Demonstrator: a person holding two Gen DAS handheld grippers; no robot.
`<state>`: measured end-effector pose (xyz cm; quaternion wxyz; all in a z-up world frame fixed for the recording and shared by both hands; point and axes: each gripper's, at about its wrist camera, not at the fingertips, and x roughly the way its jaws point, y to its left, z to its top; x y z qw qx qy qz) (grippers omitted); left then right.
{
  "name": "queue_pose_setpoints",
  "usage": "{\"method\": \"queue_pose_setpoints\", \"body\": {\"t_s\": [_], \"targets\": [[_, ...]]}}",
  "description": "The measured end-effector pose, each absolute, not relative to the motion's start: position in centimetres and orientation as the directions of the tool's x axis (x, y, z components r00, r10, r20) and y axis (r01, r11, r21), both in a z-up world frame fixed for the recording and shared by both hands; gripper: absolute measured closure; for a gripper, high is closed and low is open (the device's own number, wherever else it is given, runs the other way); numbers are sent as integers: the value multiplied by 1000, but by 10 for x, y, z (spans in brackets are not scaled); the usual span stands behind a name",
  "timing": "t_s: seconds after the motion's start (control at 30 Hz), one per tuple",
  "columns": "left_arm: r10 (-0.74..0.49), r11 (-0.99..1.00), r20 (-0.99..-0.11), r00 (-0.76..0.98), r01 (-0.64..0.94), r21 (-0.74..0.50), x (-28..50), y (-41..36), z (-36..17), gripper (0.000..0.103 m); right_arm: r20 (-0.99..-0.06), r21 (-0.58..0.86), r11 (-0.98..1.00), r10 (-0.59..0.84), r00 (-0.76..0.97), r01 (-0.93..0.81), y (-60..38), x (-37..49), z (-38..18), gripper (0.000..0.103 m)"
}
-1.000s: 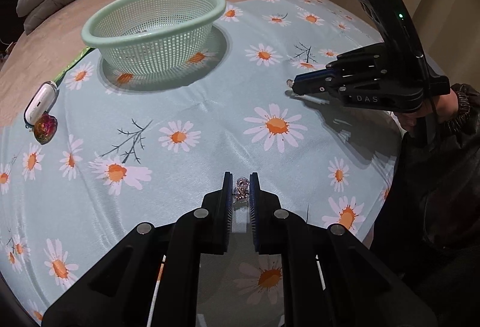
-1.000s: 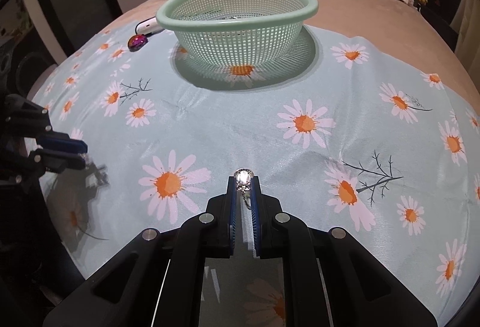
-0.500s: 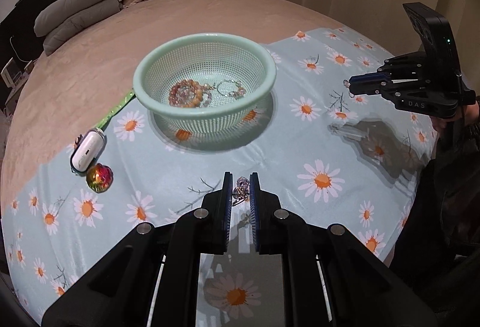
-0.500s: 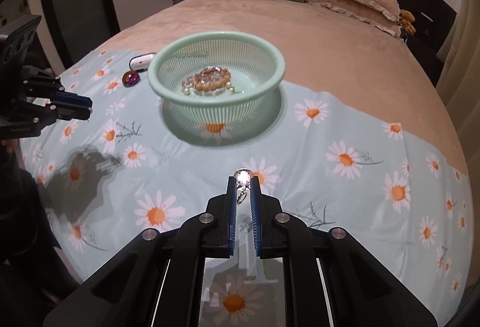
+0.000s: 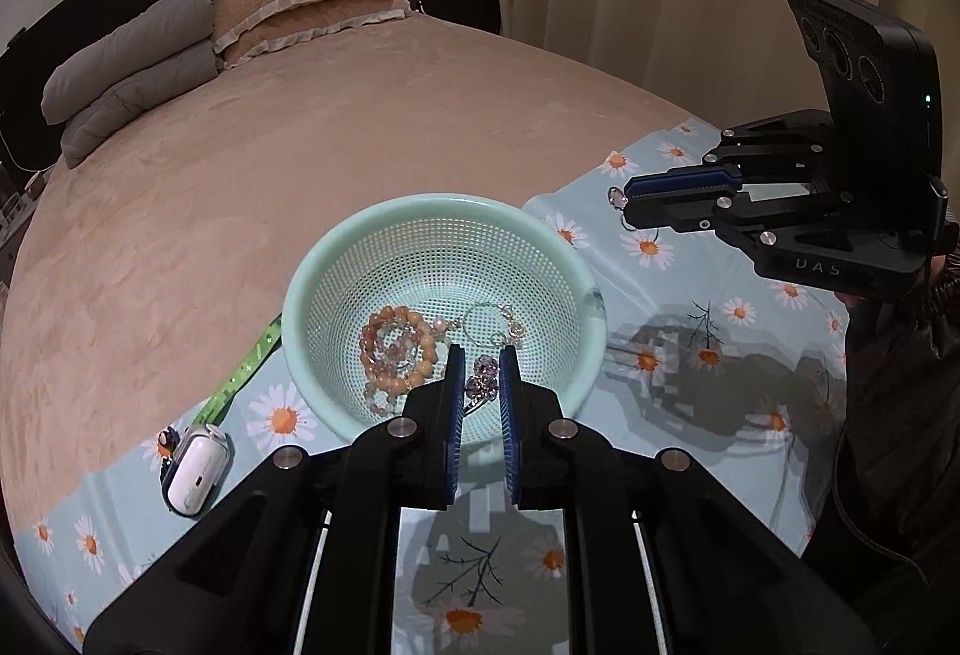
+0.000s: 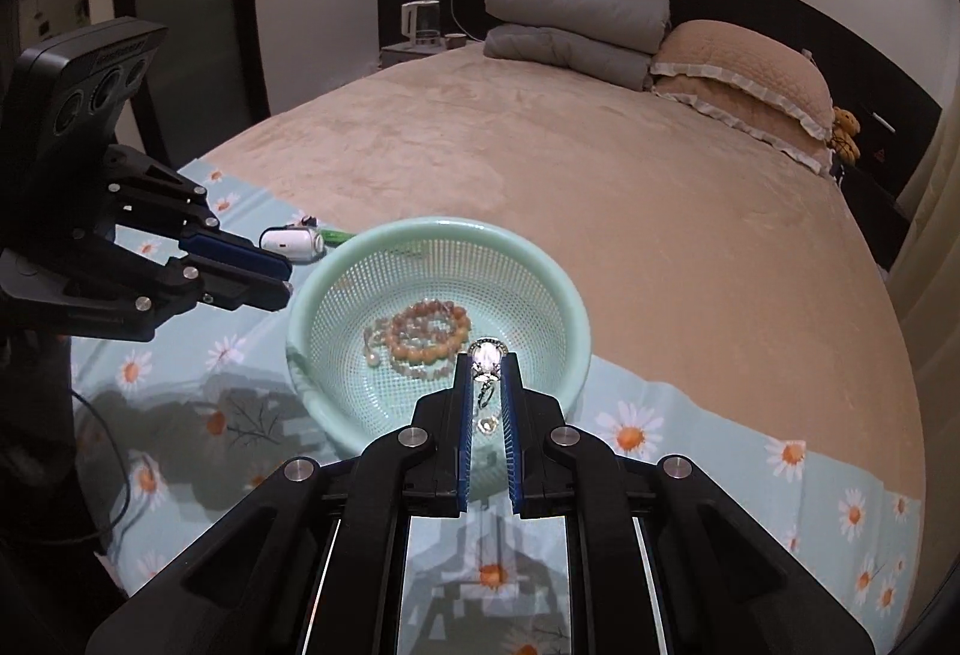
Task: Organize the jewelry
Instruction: 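Carry both silver earrings into the colander and open both grippers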
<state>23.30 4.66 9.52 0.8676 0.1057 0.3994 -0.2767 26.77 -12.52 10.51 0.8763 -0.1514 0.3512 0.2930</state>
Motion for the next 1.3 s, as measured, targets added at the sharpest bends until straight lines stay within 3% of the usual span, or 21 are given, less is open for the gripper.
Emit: {"method": "queue_pose_setpoints", "body": {"t_s": [0.27, 0.63, 0.7, 0.73, 0.77, 0.83, 0.9, 0.97, 1.0, 1.03, 1.3], "targets": [[-402, 804, -800, 446, 591, -75, 295, 37, 45, 91, -743, -51, 764, 402, 535, -644, -101, 314, 60, 94], [-380, 813, -822, 423, 577, -79, 302, 33, 23, 90, -748, -15, 775, 410, 521, -632, -106, 324, 35, 93], [-375, 816, -820, 432, 573, -72, 297, 32, 25, 76, -738, -11, 786, 411, 535, -619, -110, 323, 38, 83], [-373, 819, -816, 441, 570, -67, 294, 32, 28, 56, -734, -8, 792, 410, 542, -610, -113, 322, 40, 75], [-372, 822, -808, 457, 567, -58, 291, 33, 32, 40, -727, -7, 801, 407, 552, -599, -117, 321, 42, 61], [-364, 828, -796, 483, 559, -39, 286, 35, 39, 28, -709, 0, 816, 408, 575, -579, -123, 317, 48, 55], [-346, 844, -787, 511, 536, -23, 279, 38, 48, 18, -702, 17, 825, 412, 581, -564, -128, 314, 54, 38], [-318, 866, -773, 548, 500, -1, 270, 42, 57, 7, -696, 4, 839, 393, 602, -544, -131, 309, 61, 29], [-305, 876, -768, 563, 482, 6, 266, 45, 62, 6, -692, 1, 844, 388, 609, -536, -133, 306, 64, 19], [-293, 884, -765, 574, 467, 11, 261, 48, 67, 6, -688, 0, 850, 382, 617, -527, -135, 303, 69, 16], [-194, 952, -710, 677, 304, 29, 208, 63, 100, 6, -647, -9, 890, 342, 682, -456, -144, 267, 109, 14]]}}
